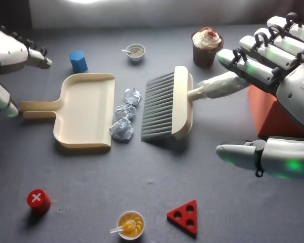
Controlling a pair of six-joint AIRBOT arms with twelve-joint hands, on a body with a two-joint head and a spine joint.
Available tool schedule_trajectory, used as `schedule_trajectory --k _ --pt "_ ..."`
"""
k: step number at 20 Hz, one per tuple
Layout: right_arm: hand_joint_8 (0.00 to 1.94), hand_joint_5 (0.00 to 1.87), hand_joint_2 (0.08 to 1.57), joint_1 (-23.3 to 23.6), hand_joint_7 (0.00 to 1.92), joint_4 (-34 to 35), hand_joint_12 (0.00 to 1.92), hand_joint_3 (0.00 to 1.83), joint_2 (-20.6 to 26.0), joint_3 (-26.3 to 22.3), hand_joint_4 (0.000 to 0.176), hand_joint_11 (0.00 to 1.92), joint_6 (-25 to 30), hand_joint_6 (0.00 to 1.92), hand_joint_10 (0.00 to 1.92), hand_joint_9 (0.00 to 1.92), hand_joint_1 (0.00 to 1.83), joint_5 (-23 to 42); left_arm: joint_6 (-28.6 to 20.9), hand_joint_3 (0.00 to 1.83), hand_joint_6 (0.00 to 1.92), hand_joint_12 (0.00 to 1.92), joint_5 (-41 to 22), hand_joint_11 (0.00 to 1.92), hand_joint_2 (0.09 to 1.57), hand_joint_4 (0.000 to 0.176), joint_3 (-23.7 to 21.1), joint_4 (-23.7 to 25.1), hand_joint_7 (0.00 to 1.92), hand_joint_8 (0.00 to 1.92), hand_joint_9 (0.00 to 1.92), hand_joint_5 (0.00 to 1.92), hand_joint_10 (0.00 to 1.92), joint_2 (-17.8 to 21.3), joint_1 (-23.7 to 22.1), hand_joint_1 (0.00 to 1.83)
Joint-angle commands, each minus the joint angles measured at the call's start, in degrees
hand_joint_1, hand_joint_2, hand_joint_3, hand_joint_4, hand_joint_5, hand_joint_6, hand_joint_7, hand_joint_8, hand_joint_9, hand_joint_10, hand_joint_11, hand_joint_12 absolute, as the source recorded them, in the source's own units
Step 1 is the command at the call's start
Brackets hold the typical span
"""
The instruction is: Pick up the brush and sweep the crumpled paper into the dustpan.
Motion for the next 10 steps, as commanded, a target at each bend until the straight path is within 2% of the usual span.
schedule_trajectory --k 1,10 --pt "0.00 0.09 0.95 0.34 0.14 -3.96 0.01 0.00 0.20 -0.27 0.000 0.09 0.02 0.00 0.00 0.16 0.00 -5.52 -0.11 0.01 0.00 0.05 -2.55 0.29 1.03 0.000 0.50 0.89 0.24 0.00 0.26 0.21 0.00 0.27 -0.04 1.06" --pt "0.00 0.10 0.96 0.34 0.14 -4.11 0.01 0.00 0.20 -0.27 0.000 0.09 0.02 0.01 0.01 0.15 0.00 -5.52 -0.34 0.00 0.01 0.07 -3.15 0.36 1.02 0.000 2.96 0.11 0.32 0.01 0.34 0.26 0.02 -1.87 1.00 1.02"
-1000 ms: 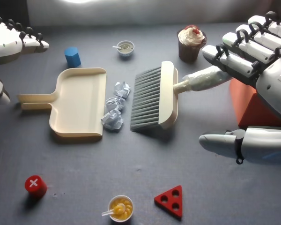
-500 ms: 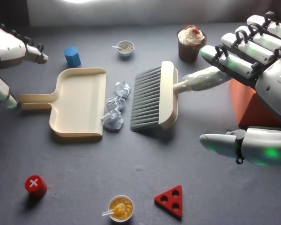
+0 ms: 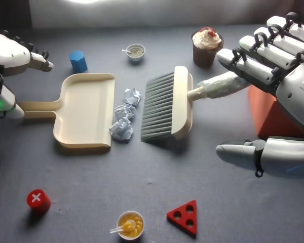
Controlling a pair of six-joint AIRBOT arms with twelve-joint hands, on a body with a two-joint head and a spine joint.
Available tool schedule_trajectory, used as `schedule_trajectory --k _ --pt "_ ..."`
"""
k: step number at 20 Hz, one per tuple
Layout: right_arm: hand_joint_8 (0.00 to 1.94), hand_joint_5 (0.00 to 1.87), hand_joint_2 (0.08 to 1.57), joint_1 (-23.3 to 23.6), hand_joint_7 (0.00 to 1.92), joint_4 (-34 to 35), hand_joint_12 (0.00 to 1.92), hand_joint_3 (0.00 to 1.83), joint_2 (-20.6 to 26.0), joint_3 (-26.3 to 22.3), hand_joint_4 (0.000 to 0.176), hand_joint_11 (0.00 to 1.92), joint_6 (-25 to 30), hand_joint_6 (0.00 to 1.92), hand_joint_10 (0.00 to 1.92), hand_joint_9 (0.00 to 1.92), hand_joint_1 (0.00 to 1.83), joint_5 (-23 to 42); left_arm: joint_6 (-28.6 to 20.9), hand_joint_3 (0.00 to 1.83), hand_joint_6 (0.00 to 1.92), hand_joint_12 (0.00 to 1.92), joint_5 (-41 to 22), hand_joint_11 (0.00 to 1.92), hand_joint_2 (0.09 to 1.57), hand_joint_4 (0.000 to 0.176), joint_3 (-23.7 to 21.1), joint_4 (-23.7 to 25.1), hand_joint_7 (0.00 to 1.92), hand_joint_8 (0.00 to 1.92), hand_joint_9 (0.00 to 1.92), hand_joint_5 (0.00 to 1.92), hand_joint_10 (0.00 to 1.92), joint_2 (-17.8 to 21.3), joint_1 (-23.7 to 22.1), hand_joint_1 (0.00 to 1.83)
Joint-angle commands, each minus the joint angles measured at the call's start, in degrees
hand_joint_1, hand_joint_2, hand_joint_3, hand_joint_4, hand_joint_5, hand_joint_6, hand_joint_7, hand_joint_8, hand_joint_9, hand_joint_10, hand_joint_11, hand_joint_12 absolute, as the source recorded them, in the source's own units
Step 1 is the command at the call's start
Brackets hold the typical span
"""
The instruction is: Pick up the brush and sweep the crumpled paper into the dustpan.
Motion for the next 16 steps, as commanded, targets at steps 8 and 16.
schedule_trajectory --k 8,16 --pt "0.00 0.09 0.97 0.34 0.14 -3.90 0.01 0.00 0.21 -0.29 0.000 0.10 0.02 0.00 0.00 0.15 0.00 -5.49 0.30 0.00 0.01 0.07 -3.92 0.41 1.01 0.000 3.44 -1.58 0.37 0.00 0.40 0.31 0.01 -2.33 1.82 1.02" --pt "0.00 0.10 0.97 0.27 0.14 -4.03 0.00 0.00 0.21 -0.31 0.000 0.08 0.02 0.00 0.00 0.14 0.00 -5.71 0.29 0.00 0.01 0.05 -3.98 0.37 1.03 0.000 4.84 -3.93 0.35 0.00 0.36 0.32 0.00 -3.58 2.65 0.99"
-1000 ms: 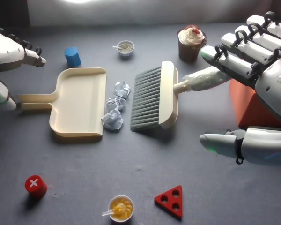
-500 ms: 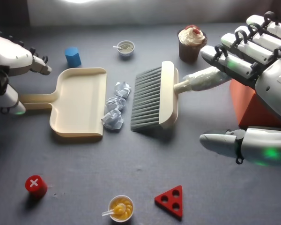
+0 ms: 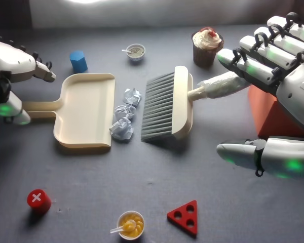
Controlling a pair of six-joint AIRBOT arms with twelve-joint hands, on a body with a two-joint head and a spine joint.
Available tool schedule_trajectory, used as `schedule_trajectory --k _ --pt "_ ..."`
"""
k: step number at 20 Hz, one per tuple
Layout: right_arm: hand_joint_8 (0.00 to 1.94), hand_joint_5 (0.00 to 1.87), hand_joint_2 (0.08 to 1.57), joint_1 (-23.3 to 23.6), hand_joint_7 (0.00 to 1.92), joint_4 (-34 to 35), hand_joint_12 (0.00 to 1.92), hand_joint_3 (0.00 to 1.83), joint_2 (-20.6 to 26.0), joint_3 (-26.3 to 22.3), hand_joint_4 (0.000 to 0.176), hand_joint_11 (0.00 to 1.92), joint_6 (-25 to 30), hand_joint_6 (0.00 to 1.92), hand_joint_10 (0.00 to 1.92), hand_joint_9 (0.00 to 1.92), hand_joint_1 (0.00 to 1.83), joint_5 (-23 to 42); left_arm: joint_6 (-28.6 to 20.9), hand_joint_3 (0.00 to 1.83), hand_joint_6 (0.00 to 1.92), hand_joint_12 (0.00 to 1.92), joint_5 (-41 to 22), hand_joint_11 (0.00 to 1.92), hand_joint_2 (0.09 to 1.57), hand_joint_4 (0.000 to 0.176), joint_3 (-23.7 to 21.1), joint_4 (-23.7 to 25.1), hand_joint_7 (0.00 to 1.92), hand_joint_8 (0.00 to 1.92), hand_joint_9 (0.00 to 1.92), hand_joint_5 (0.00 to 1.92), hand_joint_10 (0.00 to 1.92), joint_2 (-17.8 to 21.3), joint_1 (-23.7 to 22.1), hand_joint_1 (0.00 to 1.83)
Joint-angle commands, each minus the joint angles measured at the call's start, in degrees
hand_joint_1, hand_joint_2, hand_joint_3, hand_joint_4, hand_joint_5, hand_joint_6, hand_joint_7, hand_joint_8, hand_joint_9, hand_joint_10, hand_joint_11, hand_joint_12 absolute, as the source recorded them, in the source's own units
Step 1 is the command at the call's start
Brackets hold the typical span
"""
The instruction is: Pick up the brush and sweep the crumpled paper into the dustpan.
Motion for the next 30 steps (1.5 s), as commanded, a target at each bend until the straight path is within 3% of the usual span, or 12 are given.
schedule_trajectory --k 1,30 --pt "0.00 0.10 0.97 0.27 0.14 -4.08 0.00 0.00 0.21 -0.34 0.000 0.09 0.02 0.01 0.00 0.15 0.00 -5.70 0.28 0.00 0.00 0.05 -2.55 0.39 1.03 0.000 0.35 -0.14 0.35 0.00 0.37 0.31 0.01 0.13 0.03 0.99" --pt "0.00 0.08 0.95 0.21 0.12 -4.67 0.00 0.00 0.23 -0.49 0.000 0.07 0.02 0.00 0.00 0.11 0.00 -6.15 0.34 0.00 0.00 0.05 -3.46 0.42 1.05 0.000 3.28 -3.02 0.39 0.00 0.41 0.35 0.01 -2.86 2.44 0.95"
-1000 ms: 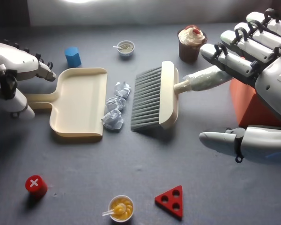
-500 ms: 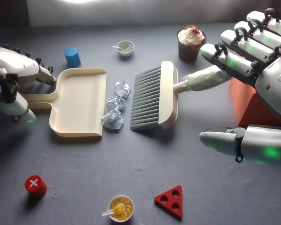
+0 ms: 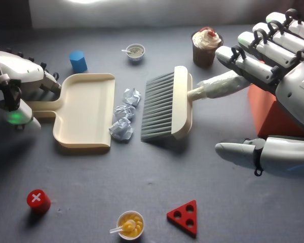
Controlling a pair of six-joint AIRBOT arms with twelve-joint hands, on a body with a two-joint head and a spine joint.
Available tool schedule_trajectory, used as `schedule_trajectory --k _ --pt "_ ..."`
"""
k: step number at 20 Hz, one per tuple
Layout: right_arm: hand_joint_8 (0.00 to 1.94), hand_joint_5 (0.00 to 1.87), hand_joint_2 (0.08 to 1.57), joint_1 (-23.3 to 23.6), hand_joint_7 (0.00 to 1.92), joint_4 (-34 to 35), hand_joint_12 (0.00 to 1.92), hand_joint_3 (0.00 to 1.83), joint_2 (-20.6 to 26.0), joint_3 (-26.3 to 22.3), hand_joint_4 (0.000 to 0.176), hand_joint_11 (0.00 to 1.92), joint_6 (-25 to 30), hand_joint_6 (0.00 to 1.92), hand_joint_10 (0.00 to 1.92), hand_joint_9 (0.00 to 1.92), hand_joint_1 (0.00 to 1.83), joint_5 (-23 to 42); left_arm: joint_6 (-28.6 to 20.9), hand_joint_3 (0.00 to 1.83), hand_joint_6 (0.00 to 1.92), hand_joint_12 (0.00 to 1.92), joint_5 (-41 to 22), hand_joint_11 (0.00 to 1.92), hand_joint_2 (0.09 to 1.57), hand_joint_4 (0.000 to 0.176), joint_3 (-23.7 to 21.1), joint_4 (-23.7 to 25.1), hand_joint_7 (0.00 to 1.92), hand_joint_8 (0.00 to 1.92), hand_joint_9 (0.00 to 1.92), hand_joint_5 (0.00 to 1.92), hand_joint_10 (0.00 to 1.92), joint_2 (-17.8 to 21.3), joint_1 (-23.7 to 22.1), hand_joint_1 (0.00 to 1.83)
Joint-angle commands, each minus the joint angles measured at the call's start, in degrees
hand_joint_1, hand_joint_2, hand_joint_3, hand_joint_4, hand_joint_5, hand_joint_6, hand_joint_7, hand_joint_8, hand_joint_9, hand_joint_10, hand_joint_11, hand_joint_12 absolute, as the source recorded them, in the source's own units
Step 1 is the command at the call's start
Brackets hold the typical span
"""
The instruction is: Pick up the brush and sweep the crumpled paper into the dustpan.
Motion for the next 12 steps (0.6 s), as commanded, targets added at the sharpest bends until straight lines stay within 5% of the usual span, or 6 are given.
schedule_trajectory --k 1,12 --pt "0.00 0.08 0.95 0.20 0.12 -3.83 0.00 0.00 0.23 -0.20 0.000 0.07 0.02 0.00 0.00 0.11 0.00 -5.54 0.29 0.00 0.00 0.05 -2.72 0.42 1.05 0.000 0.39 0.35 0.39 0.00 0.41 0.35 0.01 0.12 -0.07 0.95" --pt "0.00 0.10 0.96 0.05 0.14 -4.01 0.01 0.00 0.23 -0.22 0.000 0.11 0.02 0.00 0.00 0.14 0.00 -5.60 0.28 0.00 0.01 0.08 -3.33 0.55 0.98 0.000 0.84 -0.34 0.55 0.01 0.57 0.47 0.01 -0.42 0.99 1.06"
